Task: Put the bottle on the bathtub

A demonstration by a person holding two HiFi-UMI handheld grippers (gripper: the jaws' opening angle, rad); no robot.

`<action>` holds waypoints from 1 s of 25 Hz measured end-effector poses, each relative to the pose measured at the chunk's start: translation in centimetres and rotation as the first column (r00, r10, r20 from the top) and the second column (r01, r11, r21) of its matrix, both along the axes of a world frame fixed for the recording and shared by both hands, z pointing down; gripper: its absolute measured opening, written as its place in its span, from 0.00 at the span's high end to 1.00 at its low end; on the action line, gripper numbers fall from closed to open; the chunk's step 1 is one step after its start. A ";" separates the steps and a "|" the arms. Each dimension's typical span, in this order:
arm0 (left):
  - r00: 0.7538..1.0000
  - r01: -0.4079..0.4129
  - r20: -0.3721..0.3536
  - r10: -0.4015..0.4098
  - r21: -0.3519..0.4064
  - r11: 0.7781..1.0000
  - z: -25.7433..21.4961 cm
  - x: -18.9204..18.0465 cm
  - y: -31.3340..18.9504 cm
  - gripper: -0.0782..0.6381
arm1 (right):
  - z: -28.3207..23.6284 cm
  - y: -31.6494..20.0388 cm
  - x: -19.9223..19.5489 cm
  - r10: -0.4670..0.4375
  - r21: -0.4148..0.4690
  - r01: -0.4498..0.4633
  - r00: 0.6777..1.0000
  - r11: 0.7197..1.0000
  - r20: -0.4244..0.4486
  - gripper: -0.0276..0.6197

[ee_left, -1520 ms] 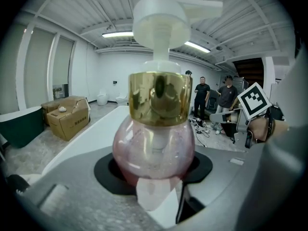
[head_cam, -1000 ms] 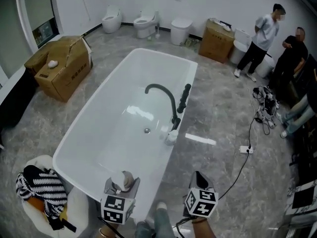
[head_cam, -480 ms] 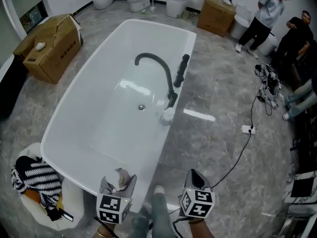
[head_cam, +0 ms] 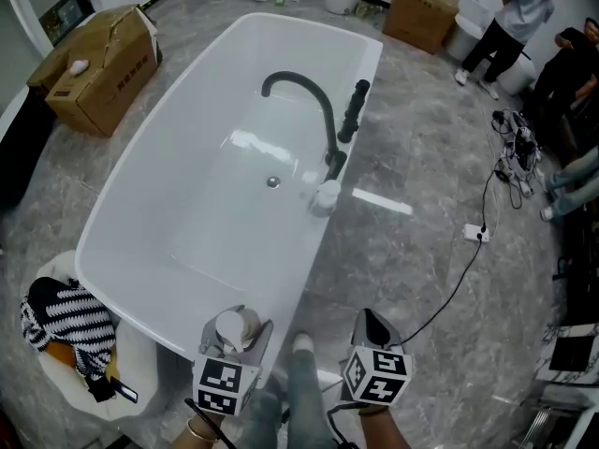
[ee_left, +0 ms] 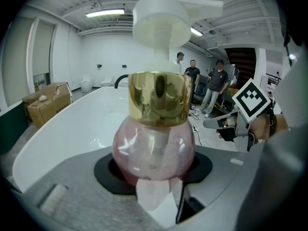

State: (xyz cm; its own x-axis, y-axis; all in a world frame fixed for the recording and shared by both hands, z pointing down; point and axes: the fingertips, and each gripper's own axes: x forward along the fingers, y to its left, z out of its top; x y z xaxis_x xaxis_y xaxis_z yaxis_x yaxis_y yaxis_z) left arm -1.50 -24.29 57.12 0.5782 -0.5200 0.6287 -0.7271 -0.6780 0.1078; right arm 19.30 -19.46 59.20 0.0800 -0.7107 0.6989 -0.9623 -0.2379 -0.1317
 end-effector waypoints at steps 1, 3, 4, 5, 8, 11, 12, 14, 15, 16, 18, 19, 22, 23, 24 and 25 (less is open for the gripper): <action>1.000 -0.005 -0.002 0.005 0.000 1.000 0.1 0.3 -0.1 0.57 | 0.2 0.0 0.1 0.002 0.000 -0.002 1.000 1.000 0.002 0.95; 1.000 -0.017 -0.007 0.017 0.002 1.000 0.3 0.8 -0.4 0.57 | 0.5 0.1 0.2 0.009 -0.003 -0.009 1.000 1.000 0.007 0.95; 1.000 -0.024 -0.008 0.024 0.004 1.000 0.3 1.0 -0.6 0.57 | 0.6 0.2 0.2 0.014 -0.006 -0.014 1.000 1.000 0.011 0.95; 1.000 -0.030 -0.008 0.030 0.008 1.000 0.3 1.2 -0.7 0.57 | 0.7 0.3 0.3 0.019 -0.008 -0.019 1.000 1.000 0.016 0.95; 0.999 -0.045 -0.003 0.045 0.014 0.999 0.4 2.0 -1.2 0.57 | 1.0 0.5 0.7 0.030 -0.013 -0.029 0.999 0.999 0.027 0.95; 0.999 -0.048 -0.025 0.048 0.006 0.999 0.8 3.1 -1.6 0.57 | 1.3 0.8 1.3 0.038 -0.019 -0.037 0.999 0.999 0.032 0.95; 0.998 -0.049 -0.026 0.049 0.003 0.999 0.9 3.4 -1.7 0.57 | 1.5 0.9 1.6 0.042 -0.021 -0.041 0.999 0.999 0.033 0.95; 0.998 -0.059 -0.010 0.059 -0.001 0.998 1.2 3.9 -1.9 0.57 | 1.7 1.2 2.1 0.052 -0.023 -0.051 0.998 0.998 0.035 0.95; 0.998 -0.065 -0.006 0.064 -0.002 0.998 1.4 4.2 -2.1 0.57 | 1.8 1.3 2.3 0.058 -0.025 -0.057 0.998 0.998 0.036 0.95; 0.998 -0.069 -0.007 0.069 -0.001 0.998 1.5 4.5 -2.3 0.57 | 1.9 1.3 2.6 0.065 -0.027 -0.064 0.997 0.998 0.037 0.95; 0.997 -0.076 -0.009 0.076 -0.002 0.997 1.8 5.1 -2.6 0.57 | 2.1 1.5 3.1 0.077 -0.032 -0.076 0.996 0.997 0.041 0.95; 0.997 -0.078 -0.005 0.078 -0.004 0.997 1.9 5.3 -2.8 0.57 | 2.2 1.6 3.4 0.083 -0.035 -0.082 0.996 0.996 0.043 0.95; 0.996 -0.086 -0.003 0.086 -0.010 0.996 2.5 6.2 -3.2 0.57 | 2.7 2.0 4.2 0.099 -0.045 -0.097 0.994 0.994 0.047 0.95; 0.996 -0.089 -0.006 0.089 -0.011 0.996 2.7 6.5 -3.3 0.57 | 2.8 2.2 4.4 0.104 -0.048 -0.101 0.993 0.994 0.049 0.95; 0.996 -0.092 -0.005 0.092 -0.013 0.996 2.8 6.8 -3.3 0.57 | 2.9 2.4 4.7 0.108 -0.051 -0.105 0.993 0.993 0.050 0.95; 0.996 -0.094 -0.001 0.094 -0.013 0.995 2.9 7.0 -3.4 0.57 | 3.0 2.5 4.9 0.111 -0.053 -0.109 0.992 0.993 0.051 0.95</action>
